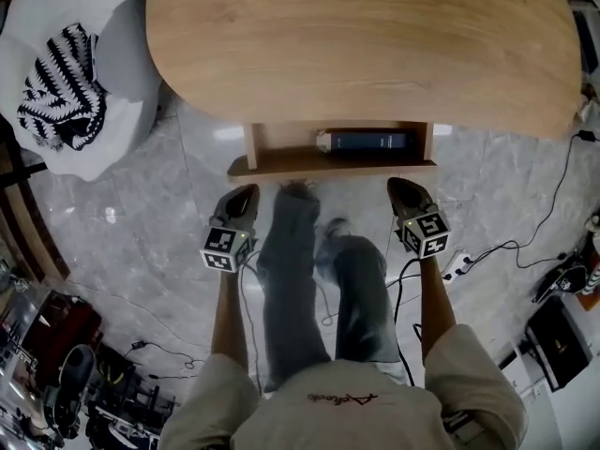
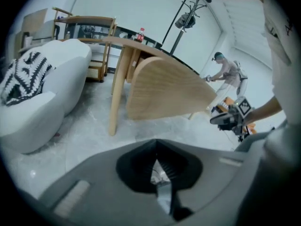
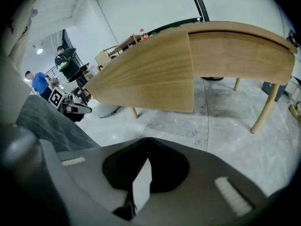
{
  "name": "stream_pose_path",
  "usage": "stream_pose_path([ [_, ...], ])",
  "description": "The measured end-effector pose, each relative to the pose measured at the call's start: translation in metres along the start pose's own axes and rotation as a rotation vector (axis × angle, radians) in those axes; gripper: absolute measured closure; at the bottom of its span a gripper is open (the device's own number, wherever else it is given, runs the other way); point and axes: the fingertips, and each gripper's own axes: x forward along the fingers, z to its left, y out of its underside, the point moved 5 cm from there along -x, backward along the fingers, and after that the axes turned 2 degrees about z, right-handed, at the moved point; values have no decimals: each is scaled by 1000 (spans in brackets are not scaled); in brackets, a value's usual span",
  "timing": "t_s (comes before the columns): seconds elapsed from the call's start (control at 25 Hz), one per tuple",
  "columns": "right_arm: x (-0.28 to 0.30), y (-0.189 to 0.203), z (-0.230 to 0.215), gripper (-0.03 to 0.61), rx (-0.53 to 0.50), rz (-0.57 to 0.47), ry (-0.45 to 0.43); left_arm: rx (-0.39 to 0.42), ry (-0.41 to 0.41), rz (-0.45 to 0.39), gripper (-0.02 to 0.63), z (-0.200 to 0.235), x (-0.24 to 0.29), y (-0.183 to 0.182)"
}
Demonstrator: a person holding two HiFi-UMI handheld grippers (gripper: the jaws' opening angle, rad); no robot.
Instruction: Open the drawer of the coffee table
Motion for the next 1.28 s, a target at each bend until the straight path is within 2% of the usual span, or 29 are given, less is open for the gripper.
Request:
stream_pose_path([
  [0.28,-69,-21,43,574,16,44,-27,-29,-8,30,614,-48,-61,-32],
  [0.44,-113,-51,64,574,7,25,-29,-16,-19,1,614,-76,-101,-72],
  [0.64,-170,-114,92,574,-19,-52,-16,29,-24,-53,614,-110,-157,-141],
  [0.8,-236,-155,129,574,-34,-101,-5,57,-12,-87,614,-154,-219,-184],
  [0.96,-280,-217,147,574,-96,-202,17,105,-8,-169,614,-181,-258,-241],
  [1.16,-348,-279,178,574,-160,-322,49,165,2,-246,614,-225,-313,-295],
  [1.28,-394,-300,201,574,-203,-375,63,204,-3,-286,614,-257,-350,-317],
])
